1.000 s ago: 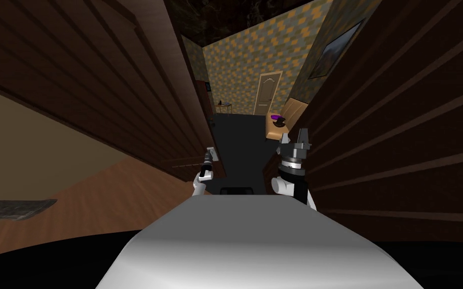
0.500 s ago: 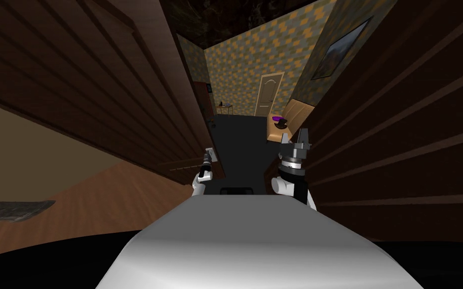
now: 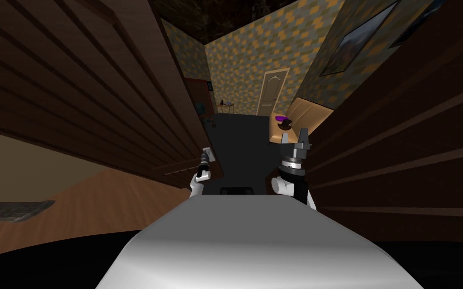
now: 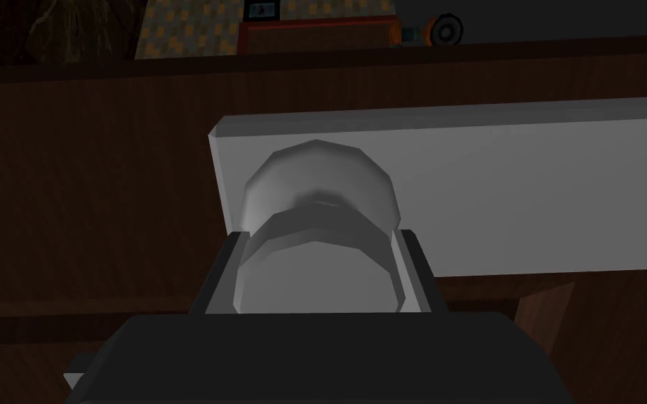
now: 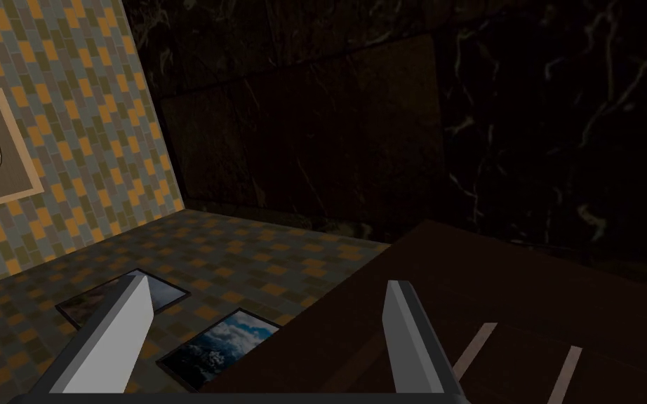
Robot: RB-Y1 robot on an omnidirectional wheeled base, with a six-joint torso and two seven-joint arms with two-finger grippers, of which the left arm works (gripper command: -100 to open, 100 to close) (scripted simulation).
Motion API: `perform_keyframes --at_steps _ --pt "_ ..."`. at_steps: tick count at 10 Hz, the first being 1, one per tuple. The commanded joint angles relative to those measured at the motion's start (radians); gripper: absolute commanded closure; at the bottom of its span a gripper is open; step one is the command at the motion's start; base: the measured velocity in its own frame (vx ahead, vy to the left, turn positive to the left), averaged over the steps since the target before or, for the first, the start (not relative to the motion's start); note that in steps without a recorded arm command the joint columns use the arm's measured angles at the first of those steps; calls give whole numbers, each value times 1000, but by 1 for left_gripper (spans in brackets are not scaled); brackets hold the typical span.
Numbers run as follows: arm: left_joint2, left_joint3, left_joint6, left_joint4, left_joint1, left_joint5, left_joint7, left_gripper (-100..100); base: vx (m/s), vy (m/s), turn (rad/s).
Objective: Push the door open
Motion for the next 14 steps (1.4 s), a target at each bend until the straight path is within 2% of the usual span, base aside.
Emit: perform_keyframes --at_steps 1,7,14 --pt "13 28 -7 10 -7 4 -3 100 196 -31 86" --pt "17 107 -9 16 -11 15 -16 100 181 -65 71" --pt "10 190 -10 22 -14 27 -31 100 163 -64 65"
